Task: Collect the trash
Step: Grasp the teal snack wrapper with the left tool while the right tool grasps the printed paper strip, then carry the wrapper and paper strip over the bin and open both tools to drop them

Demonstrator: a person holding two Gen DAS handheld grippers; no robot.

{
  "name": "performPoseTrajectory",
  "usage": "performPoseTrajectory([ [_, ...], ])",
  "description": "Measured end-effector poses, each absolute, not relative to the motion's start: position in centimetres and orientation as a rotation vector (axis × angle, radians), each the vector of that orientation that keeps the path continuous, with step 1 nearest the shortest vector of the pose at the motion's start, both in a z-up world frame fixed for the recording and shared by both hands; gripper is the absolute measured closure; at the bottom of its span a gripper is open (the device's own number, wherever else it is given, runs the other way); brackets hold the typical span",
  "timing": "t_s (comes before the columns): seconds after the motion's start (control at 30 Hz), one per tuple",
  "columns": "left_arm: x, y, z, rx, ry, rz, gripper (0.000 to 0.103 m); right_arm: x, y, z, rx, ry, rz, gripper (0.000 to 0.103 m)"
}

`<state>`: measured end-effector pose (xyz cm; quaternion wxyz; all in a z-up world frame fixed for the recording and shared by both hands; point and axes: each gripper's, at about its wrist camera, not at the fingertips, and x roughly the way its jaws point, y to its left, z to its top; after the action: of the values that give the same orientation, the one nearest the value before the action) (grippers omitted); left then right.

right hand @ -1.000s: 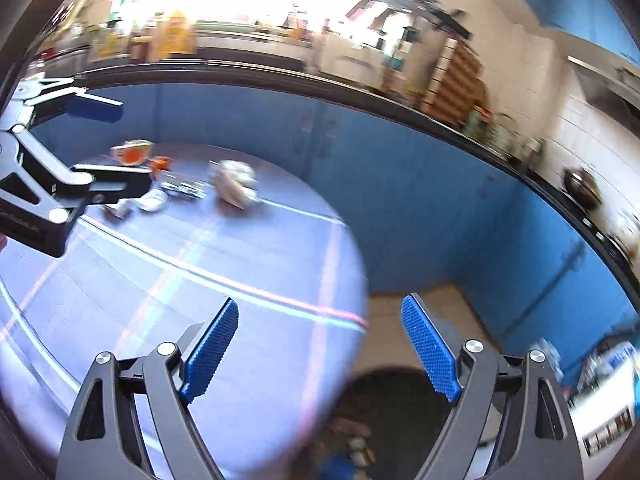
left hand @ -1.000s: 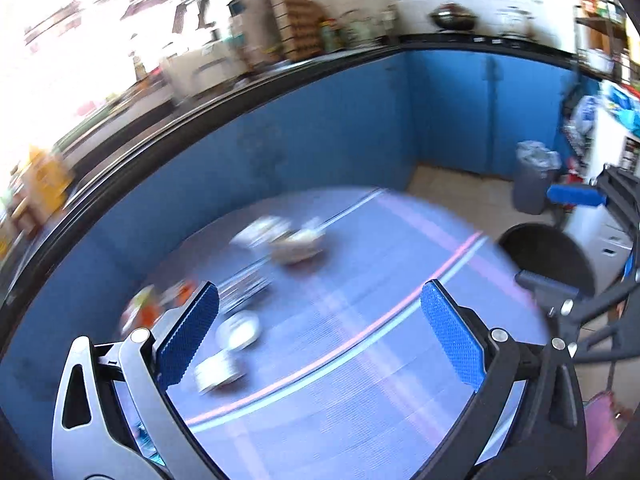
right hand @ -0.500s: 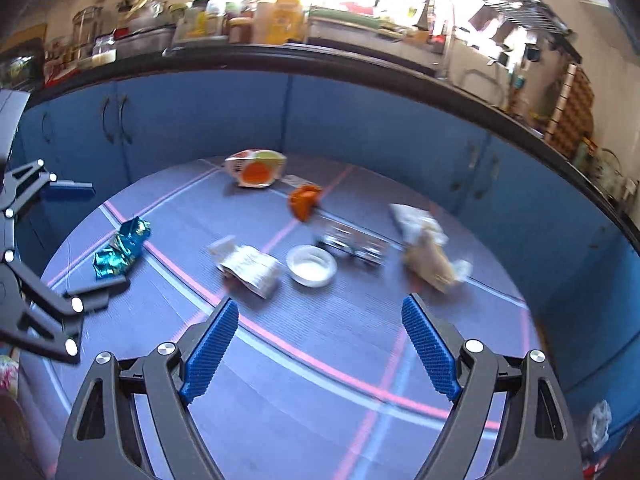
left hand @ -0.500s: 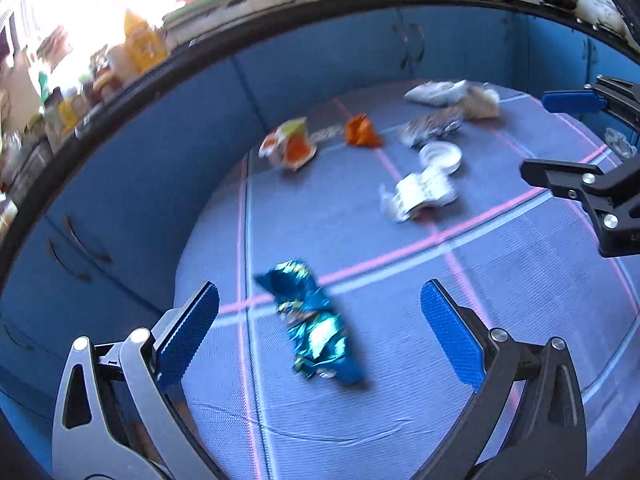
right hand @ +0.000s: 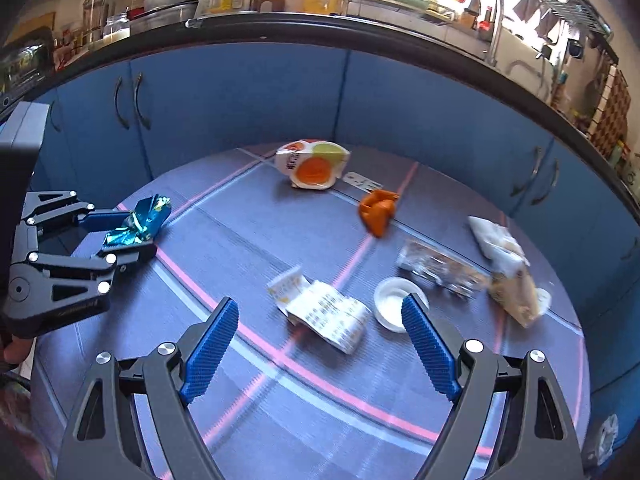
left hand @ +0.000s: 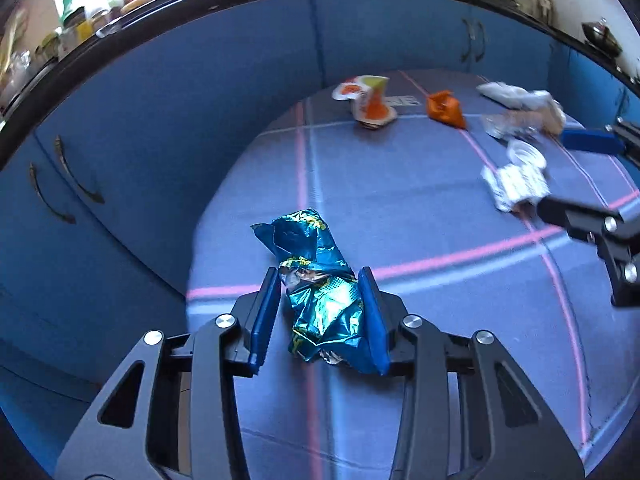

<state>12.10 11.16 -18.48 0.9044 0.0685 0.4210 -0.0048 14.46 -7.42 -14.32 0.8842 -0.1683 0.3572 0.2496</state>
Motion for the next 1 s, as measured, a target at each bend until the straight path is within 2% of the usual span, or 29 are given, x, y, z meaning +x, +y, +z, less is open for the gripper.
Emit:
performPoseTrajectory([
  [0.13,13.4,13.0,-18.2,0.082,0.870,0.000,0.065,15.6,-6.0,-15.1,-0.354,0.763,0.521,0.027],
  [0.3,14.7,13.5,-17.6,0.043,0.858,0.002,0.065,17.0,-5.1,-16.8,-0.368,0.840,0.514,0.055],
  [0.33,14.9,13.5,-17.4,0.041,0.855,-0.002,0.065,17.0,-5.1,-16.9,-0.366,0.843,0.515,0.058],
  [0.37,15.1,13.3,-17.3,0.040,0.851,-0.007,0.065,17.0,-5.2,-16.9,-0.362,0.842,0.516,0.065],
  [0.53,15.4,12.5,-17.0,0.040,0.845,-0.022,0.065,16.0,-5.9,-16.5,-0.377,0.841,0.519,0.077],
  [1.0,14.0,6.6,-14.8,0.126,0.809,-0.105,0.065,12.1,-11.3,-13.9,-0.406,0.778,0.465,0.077],
])
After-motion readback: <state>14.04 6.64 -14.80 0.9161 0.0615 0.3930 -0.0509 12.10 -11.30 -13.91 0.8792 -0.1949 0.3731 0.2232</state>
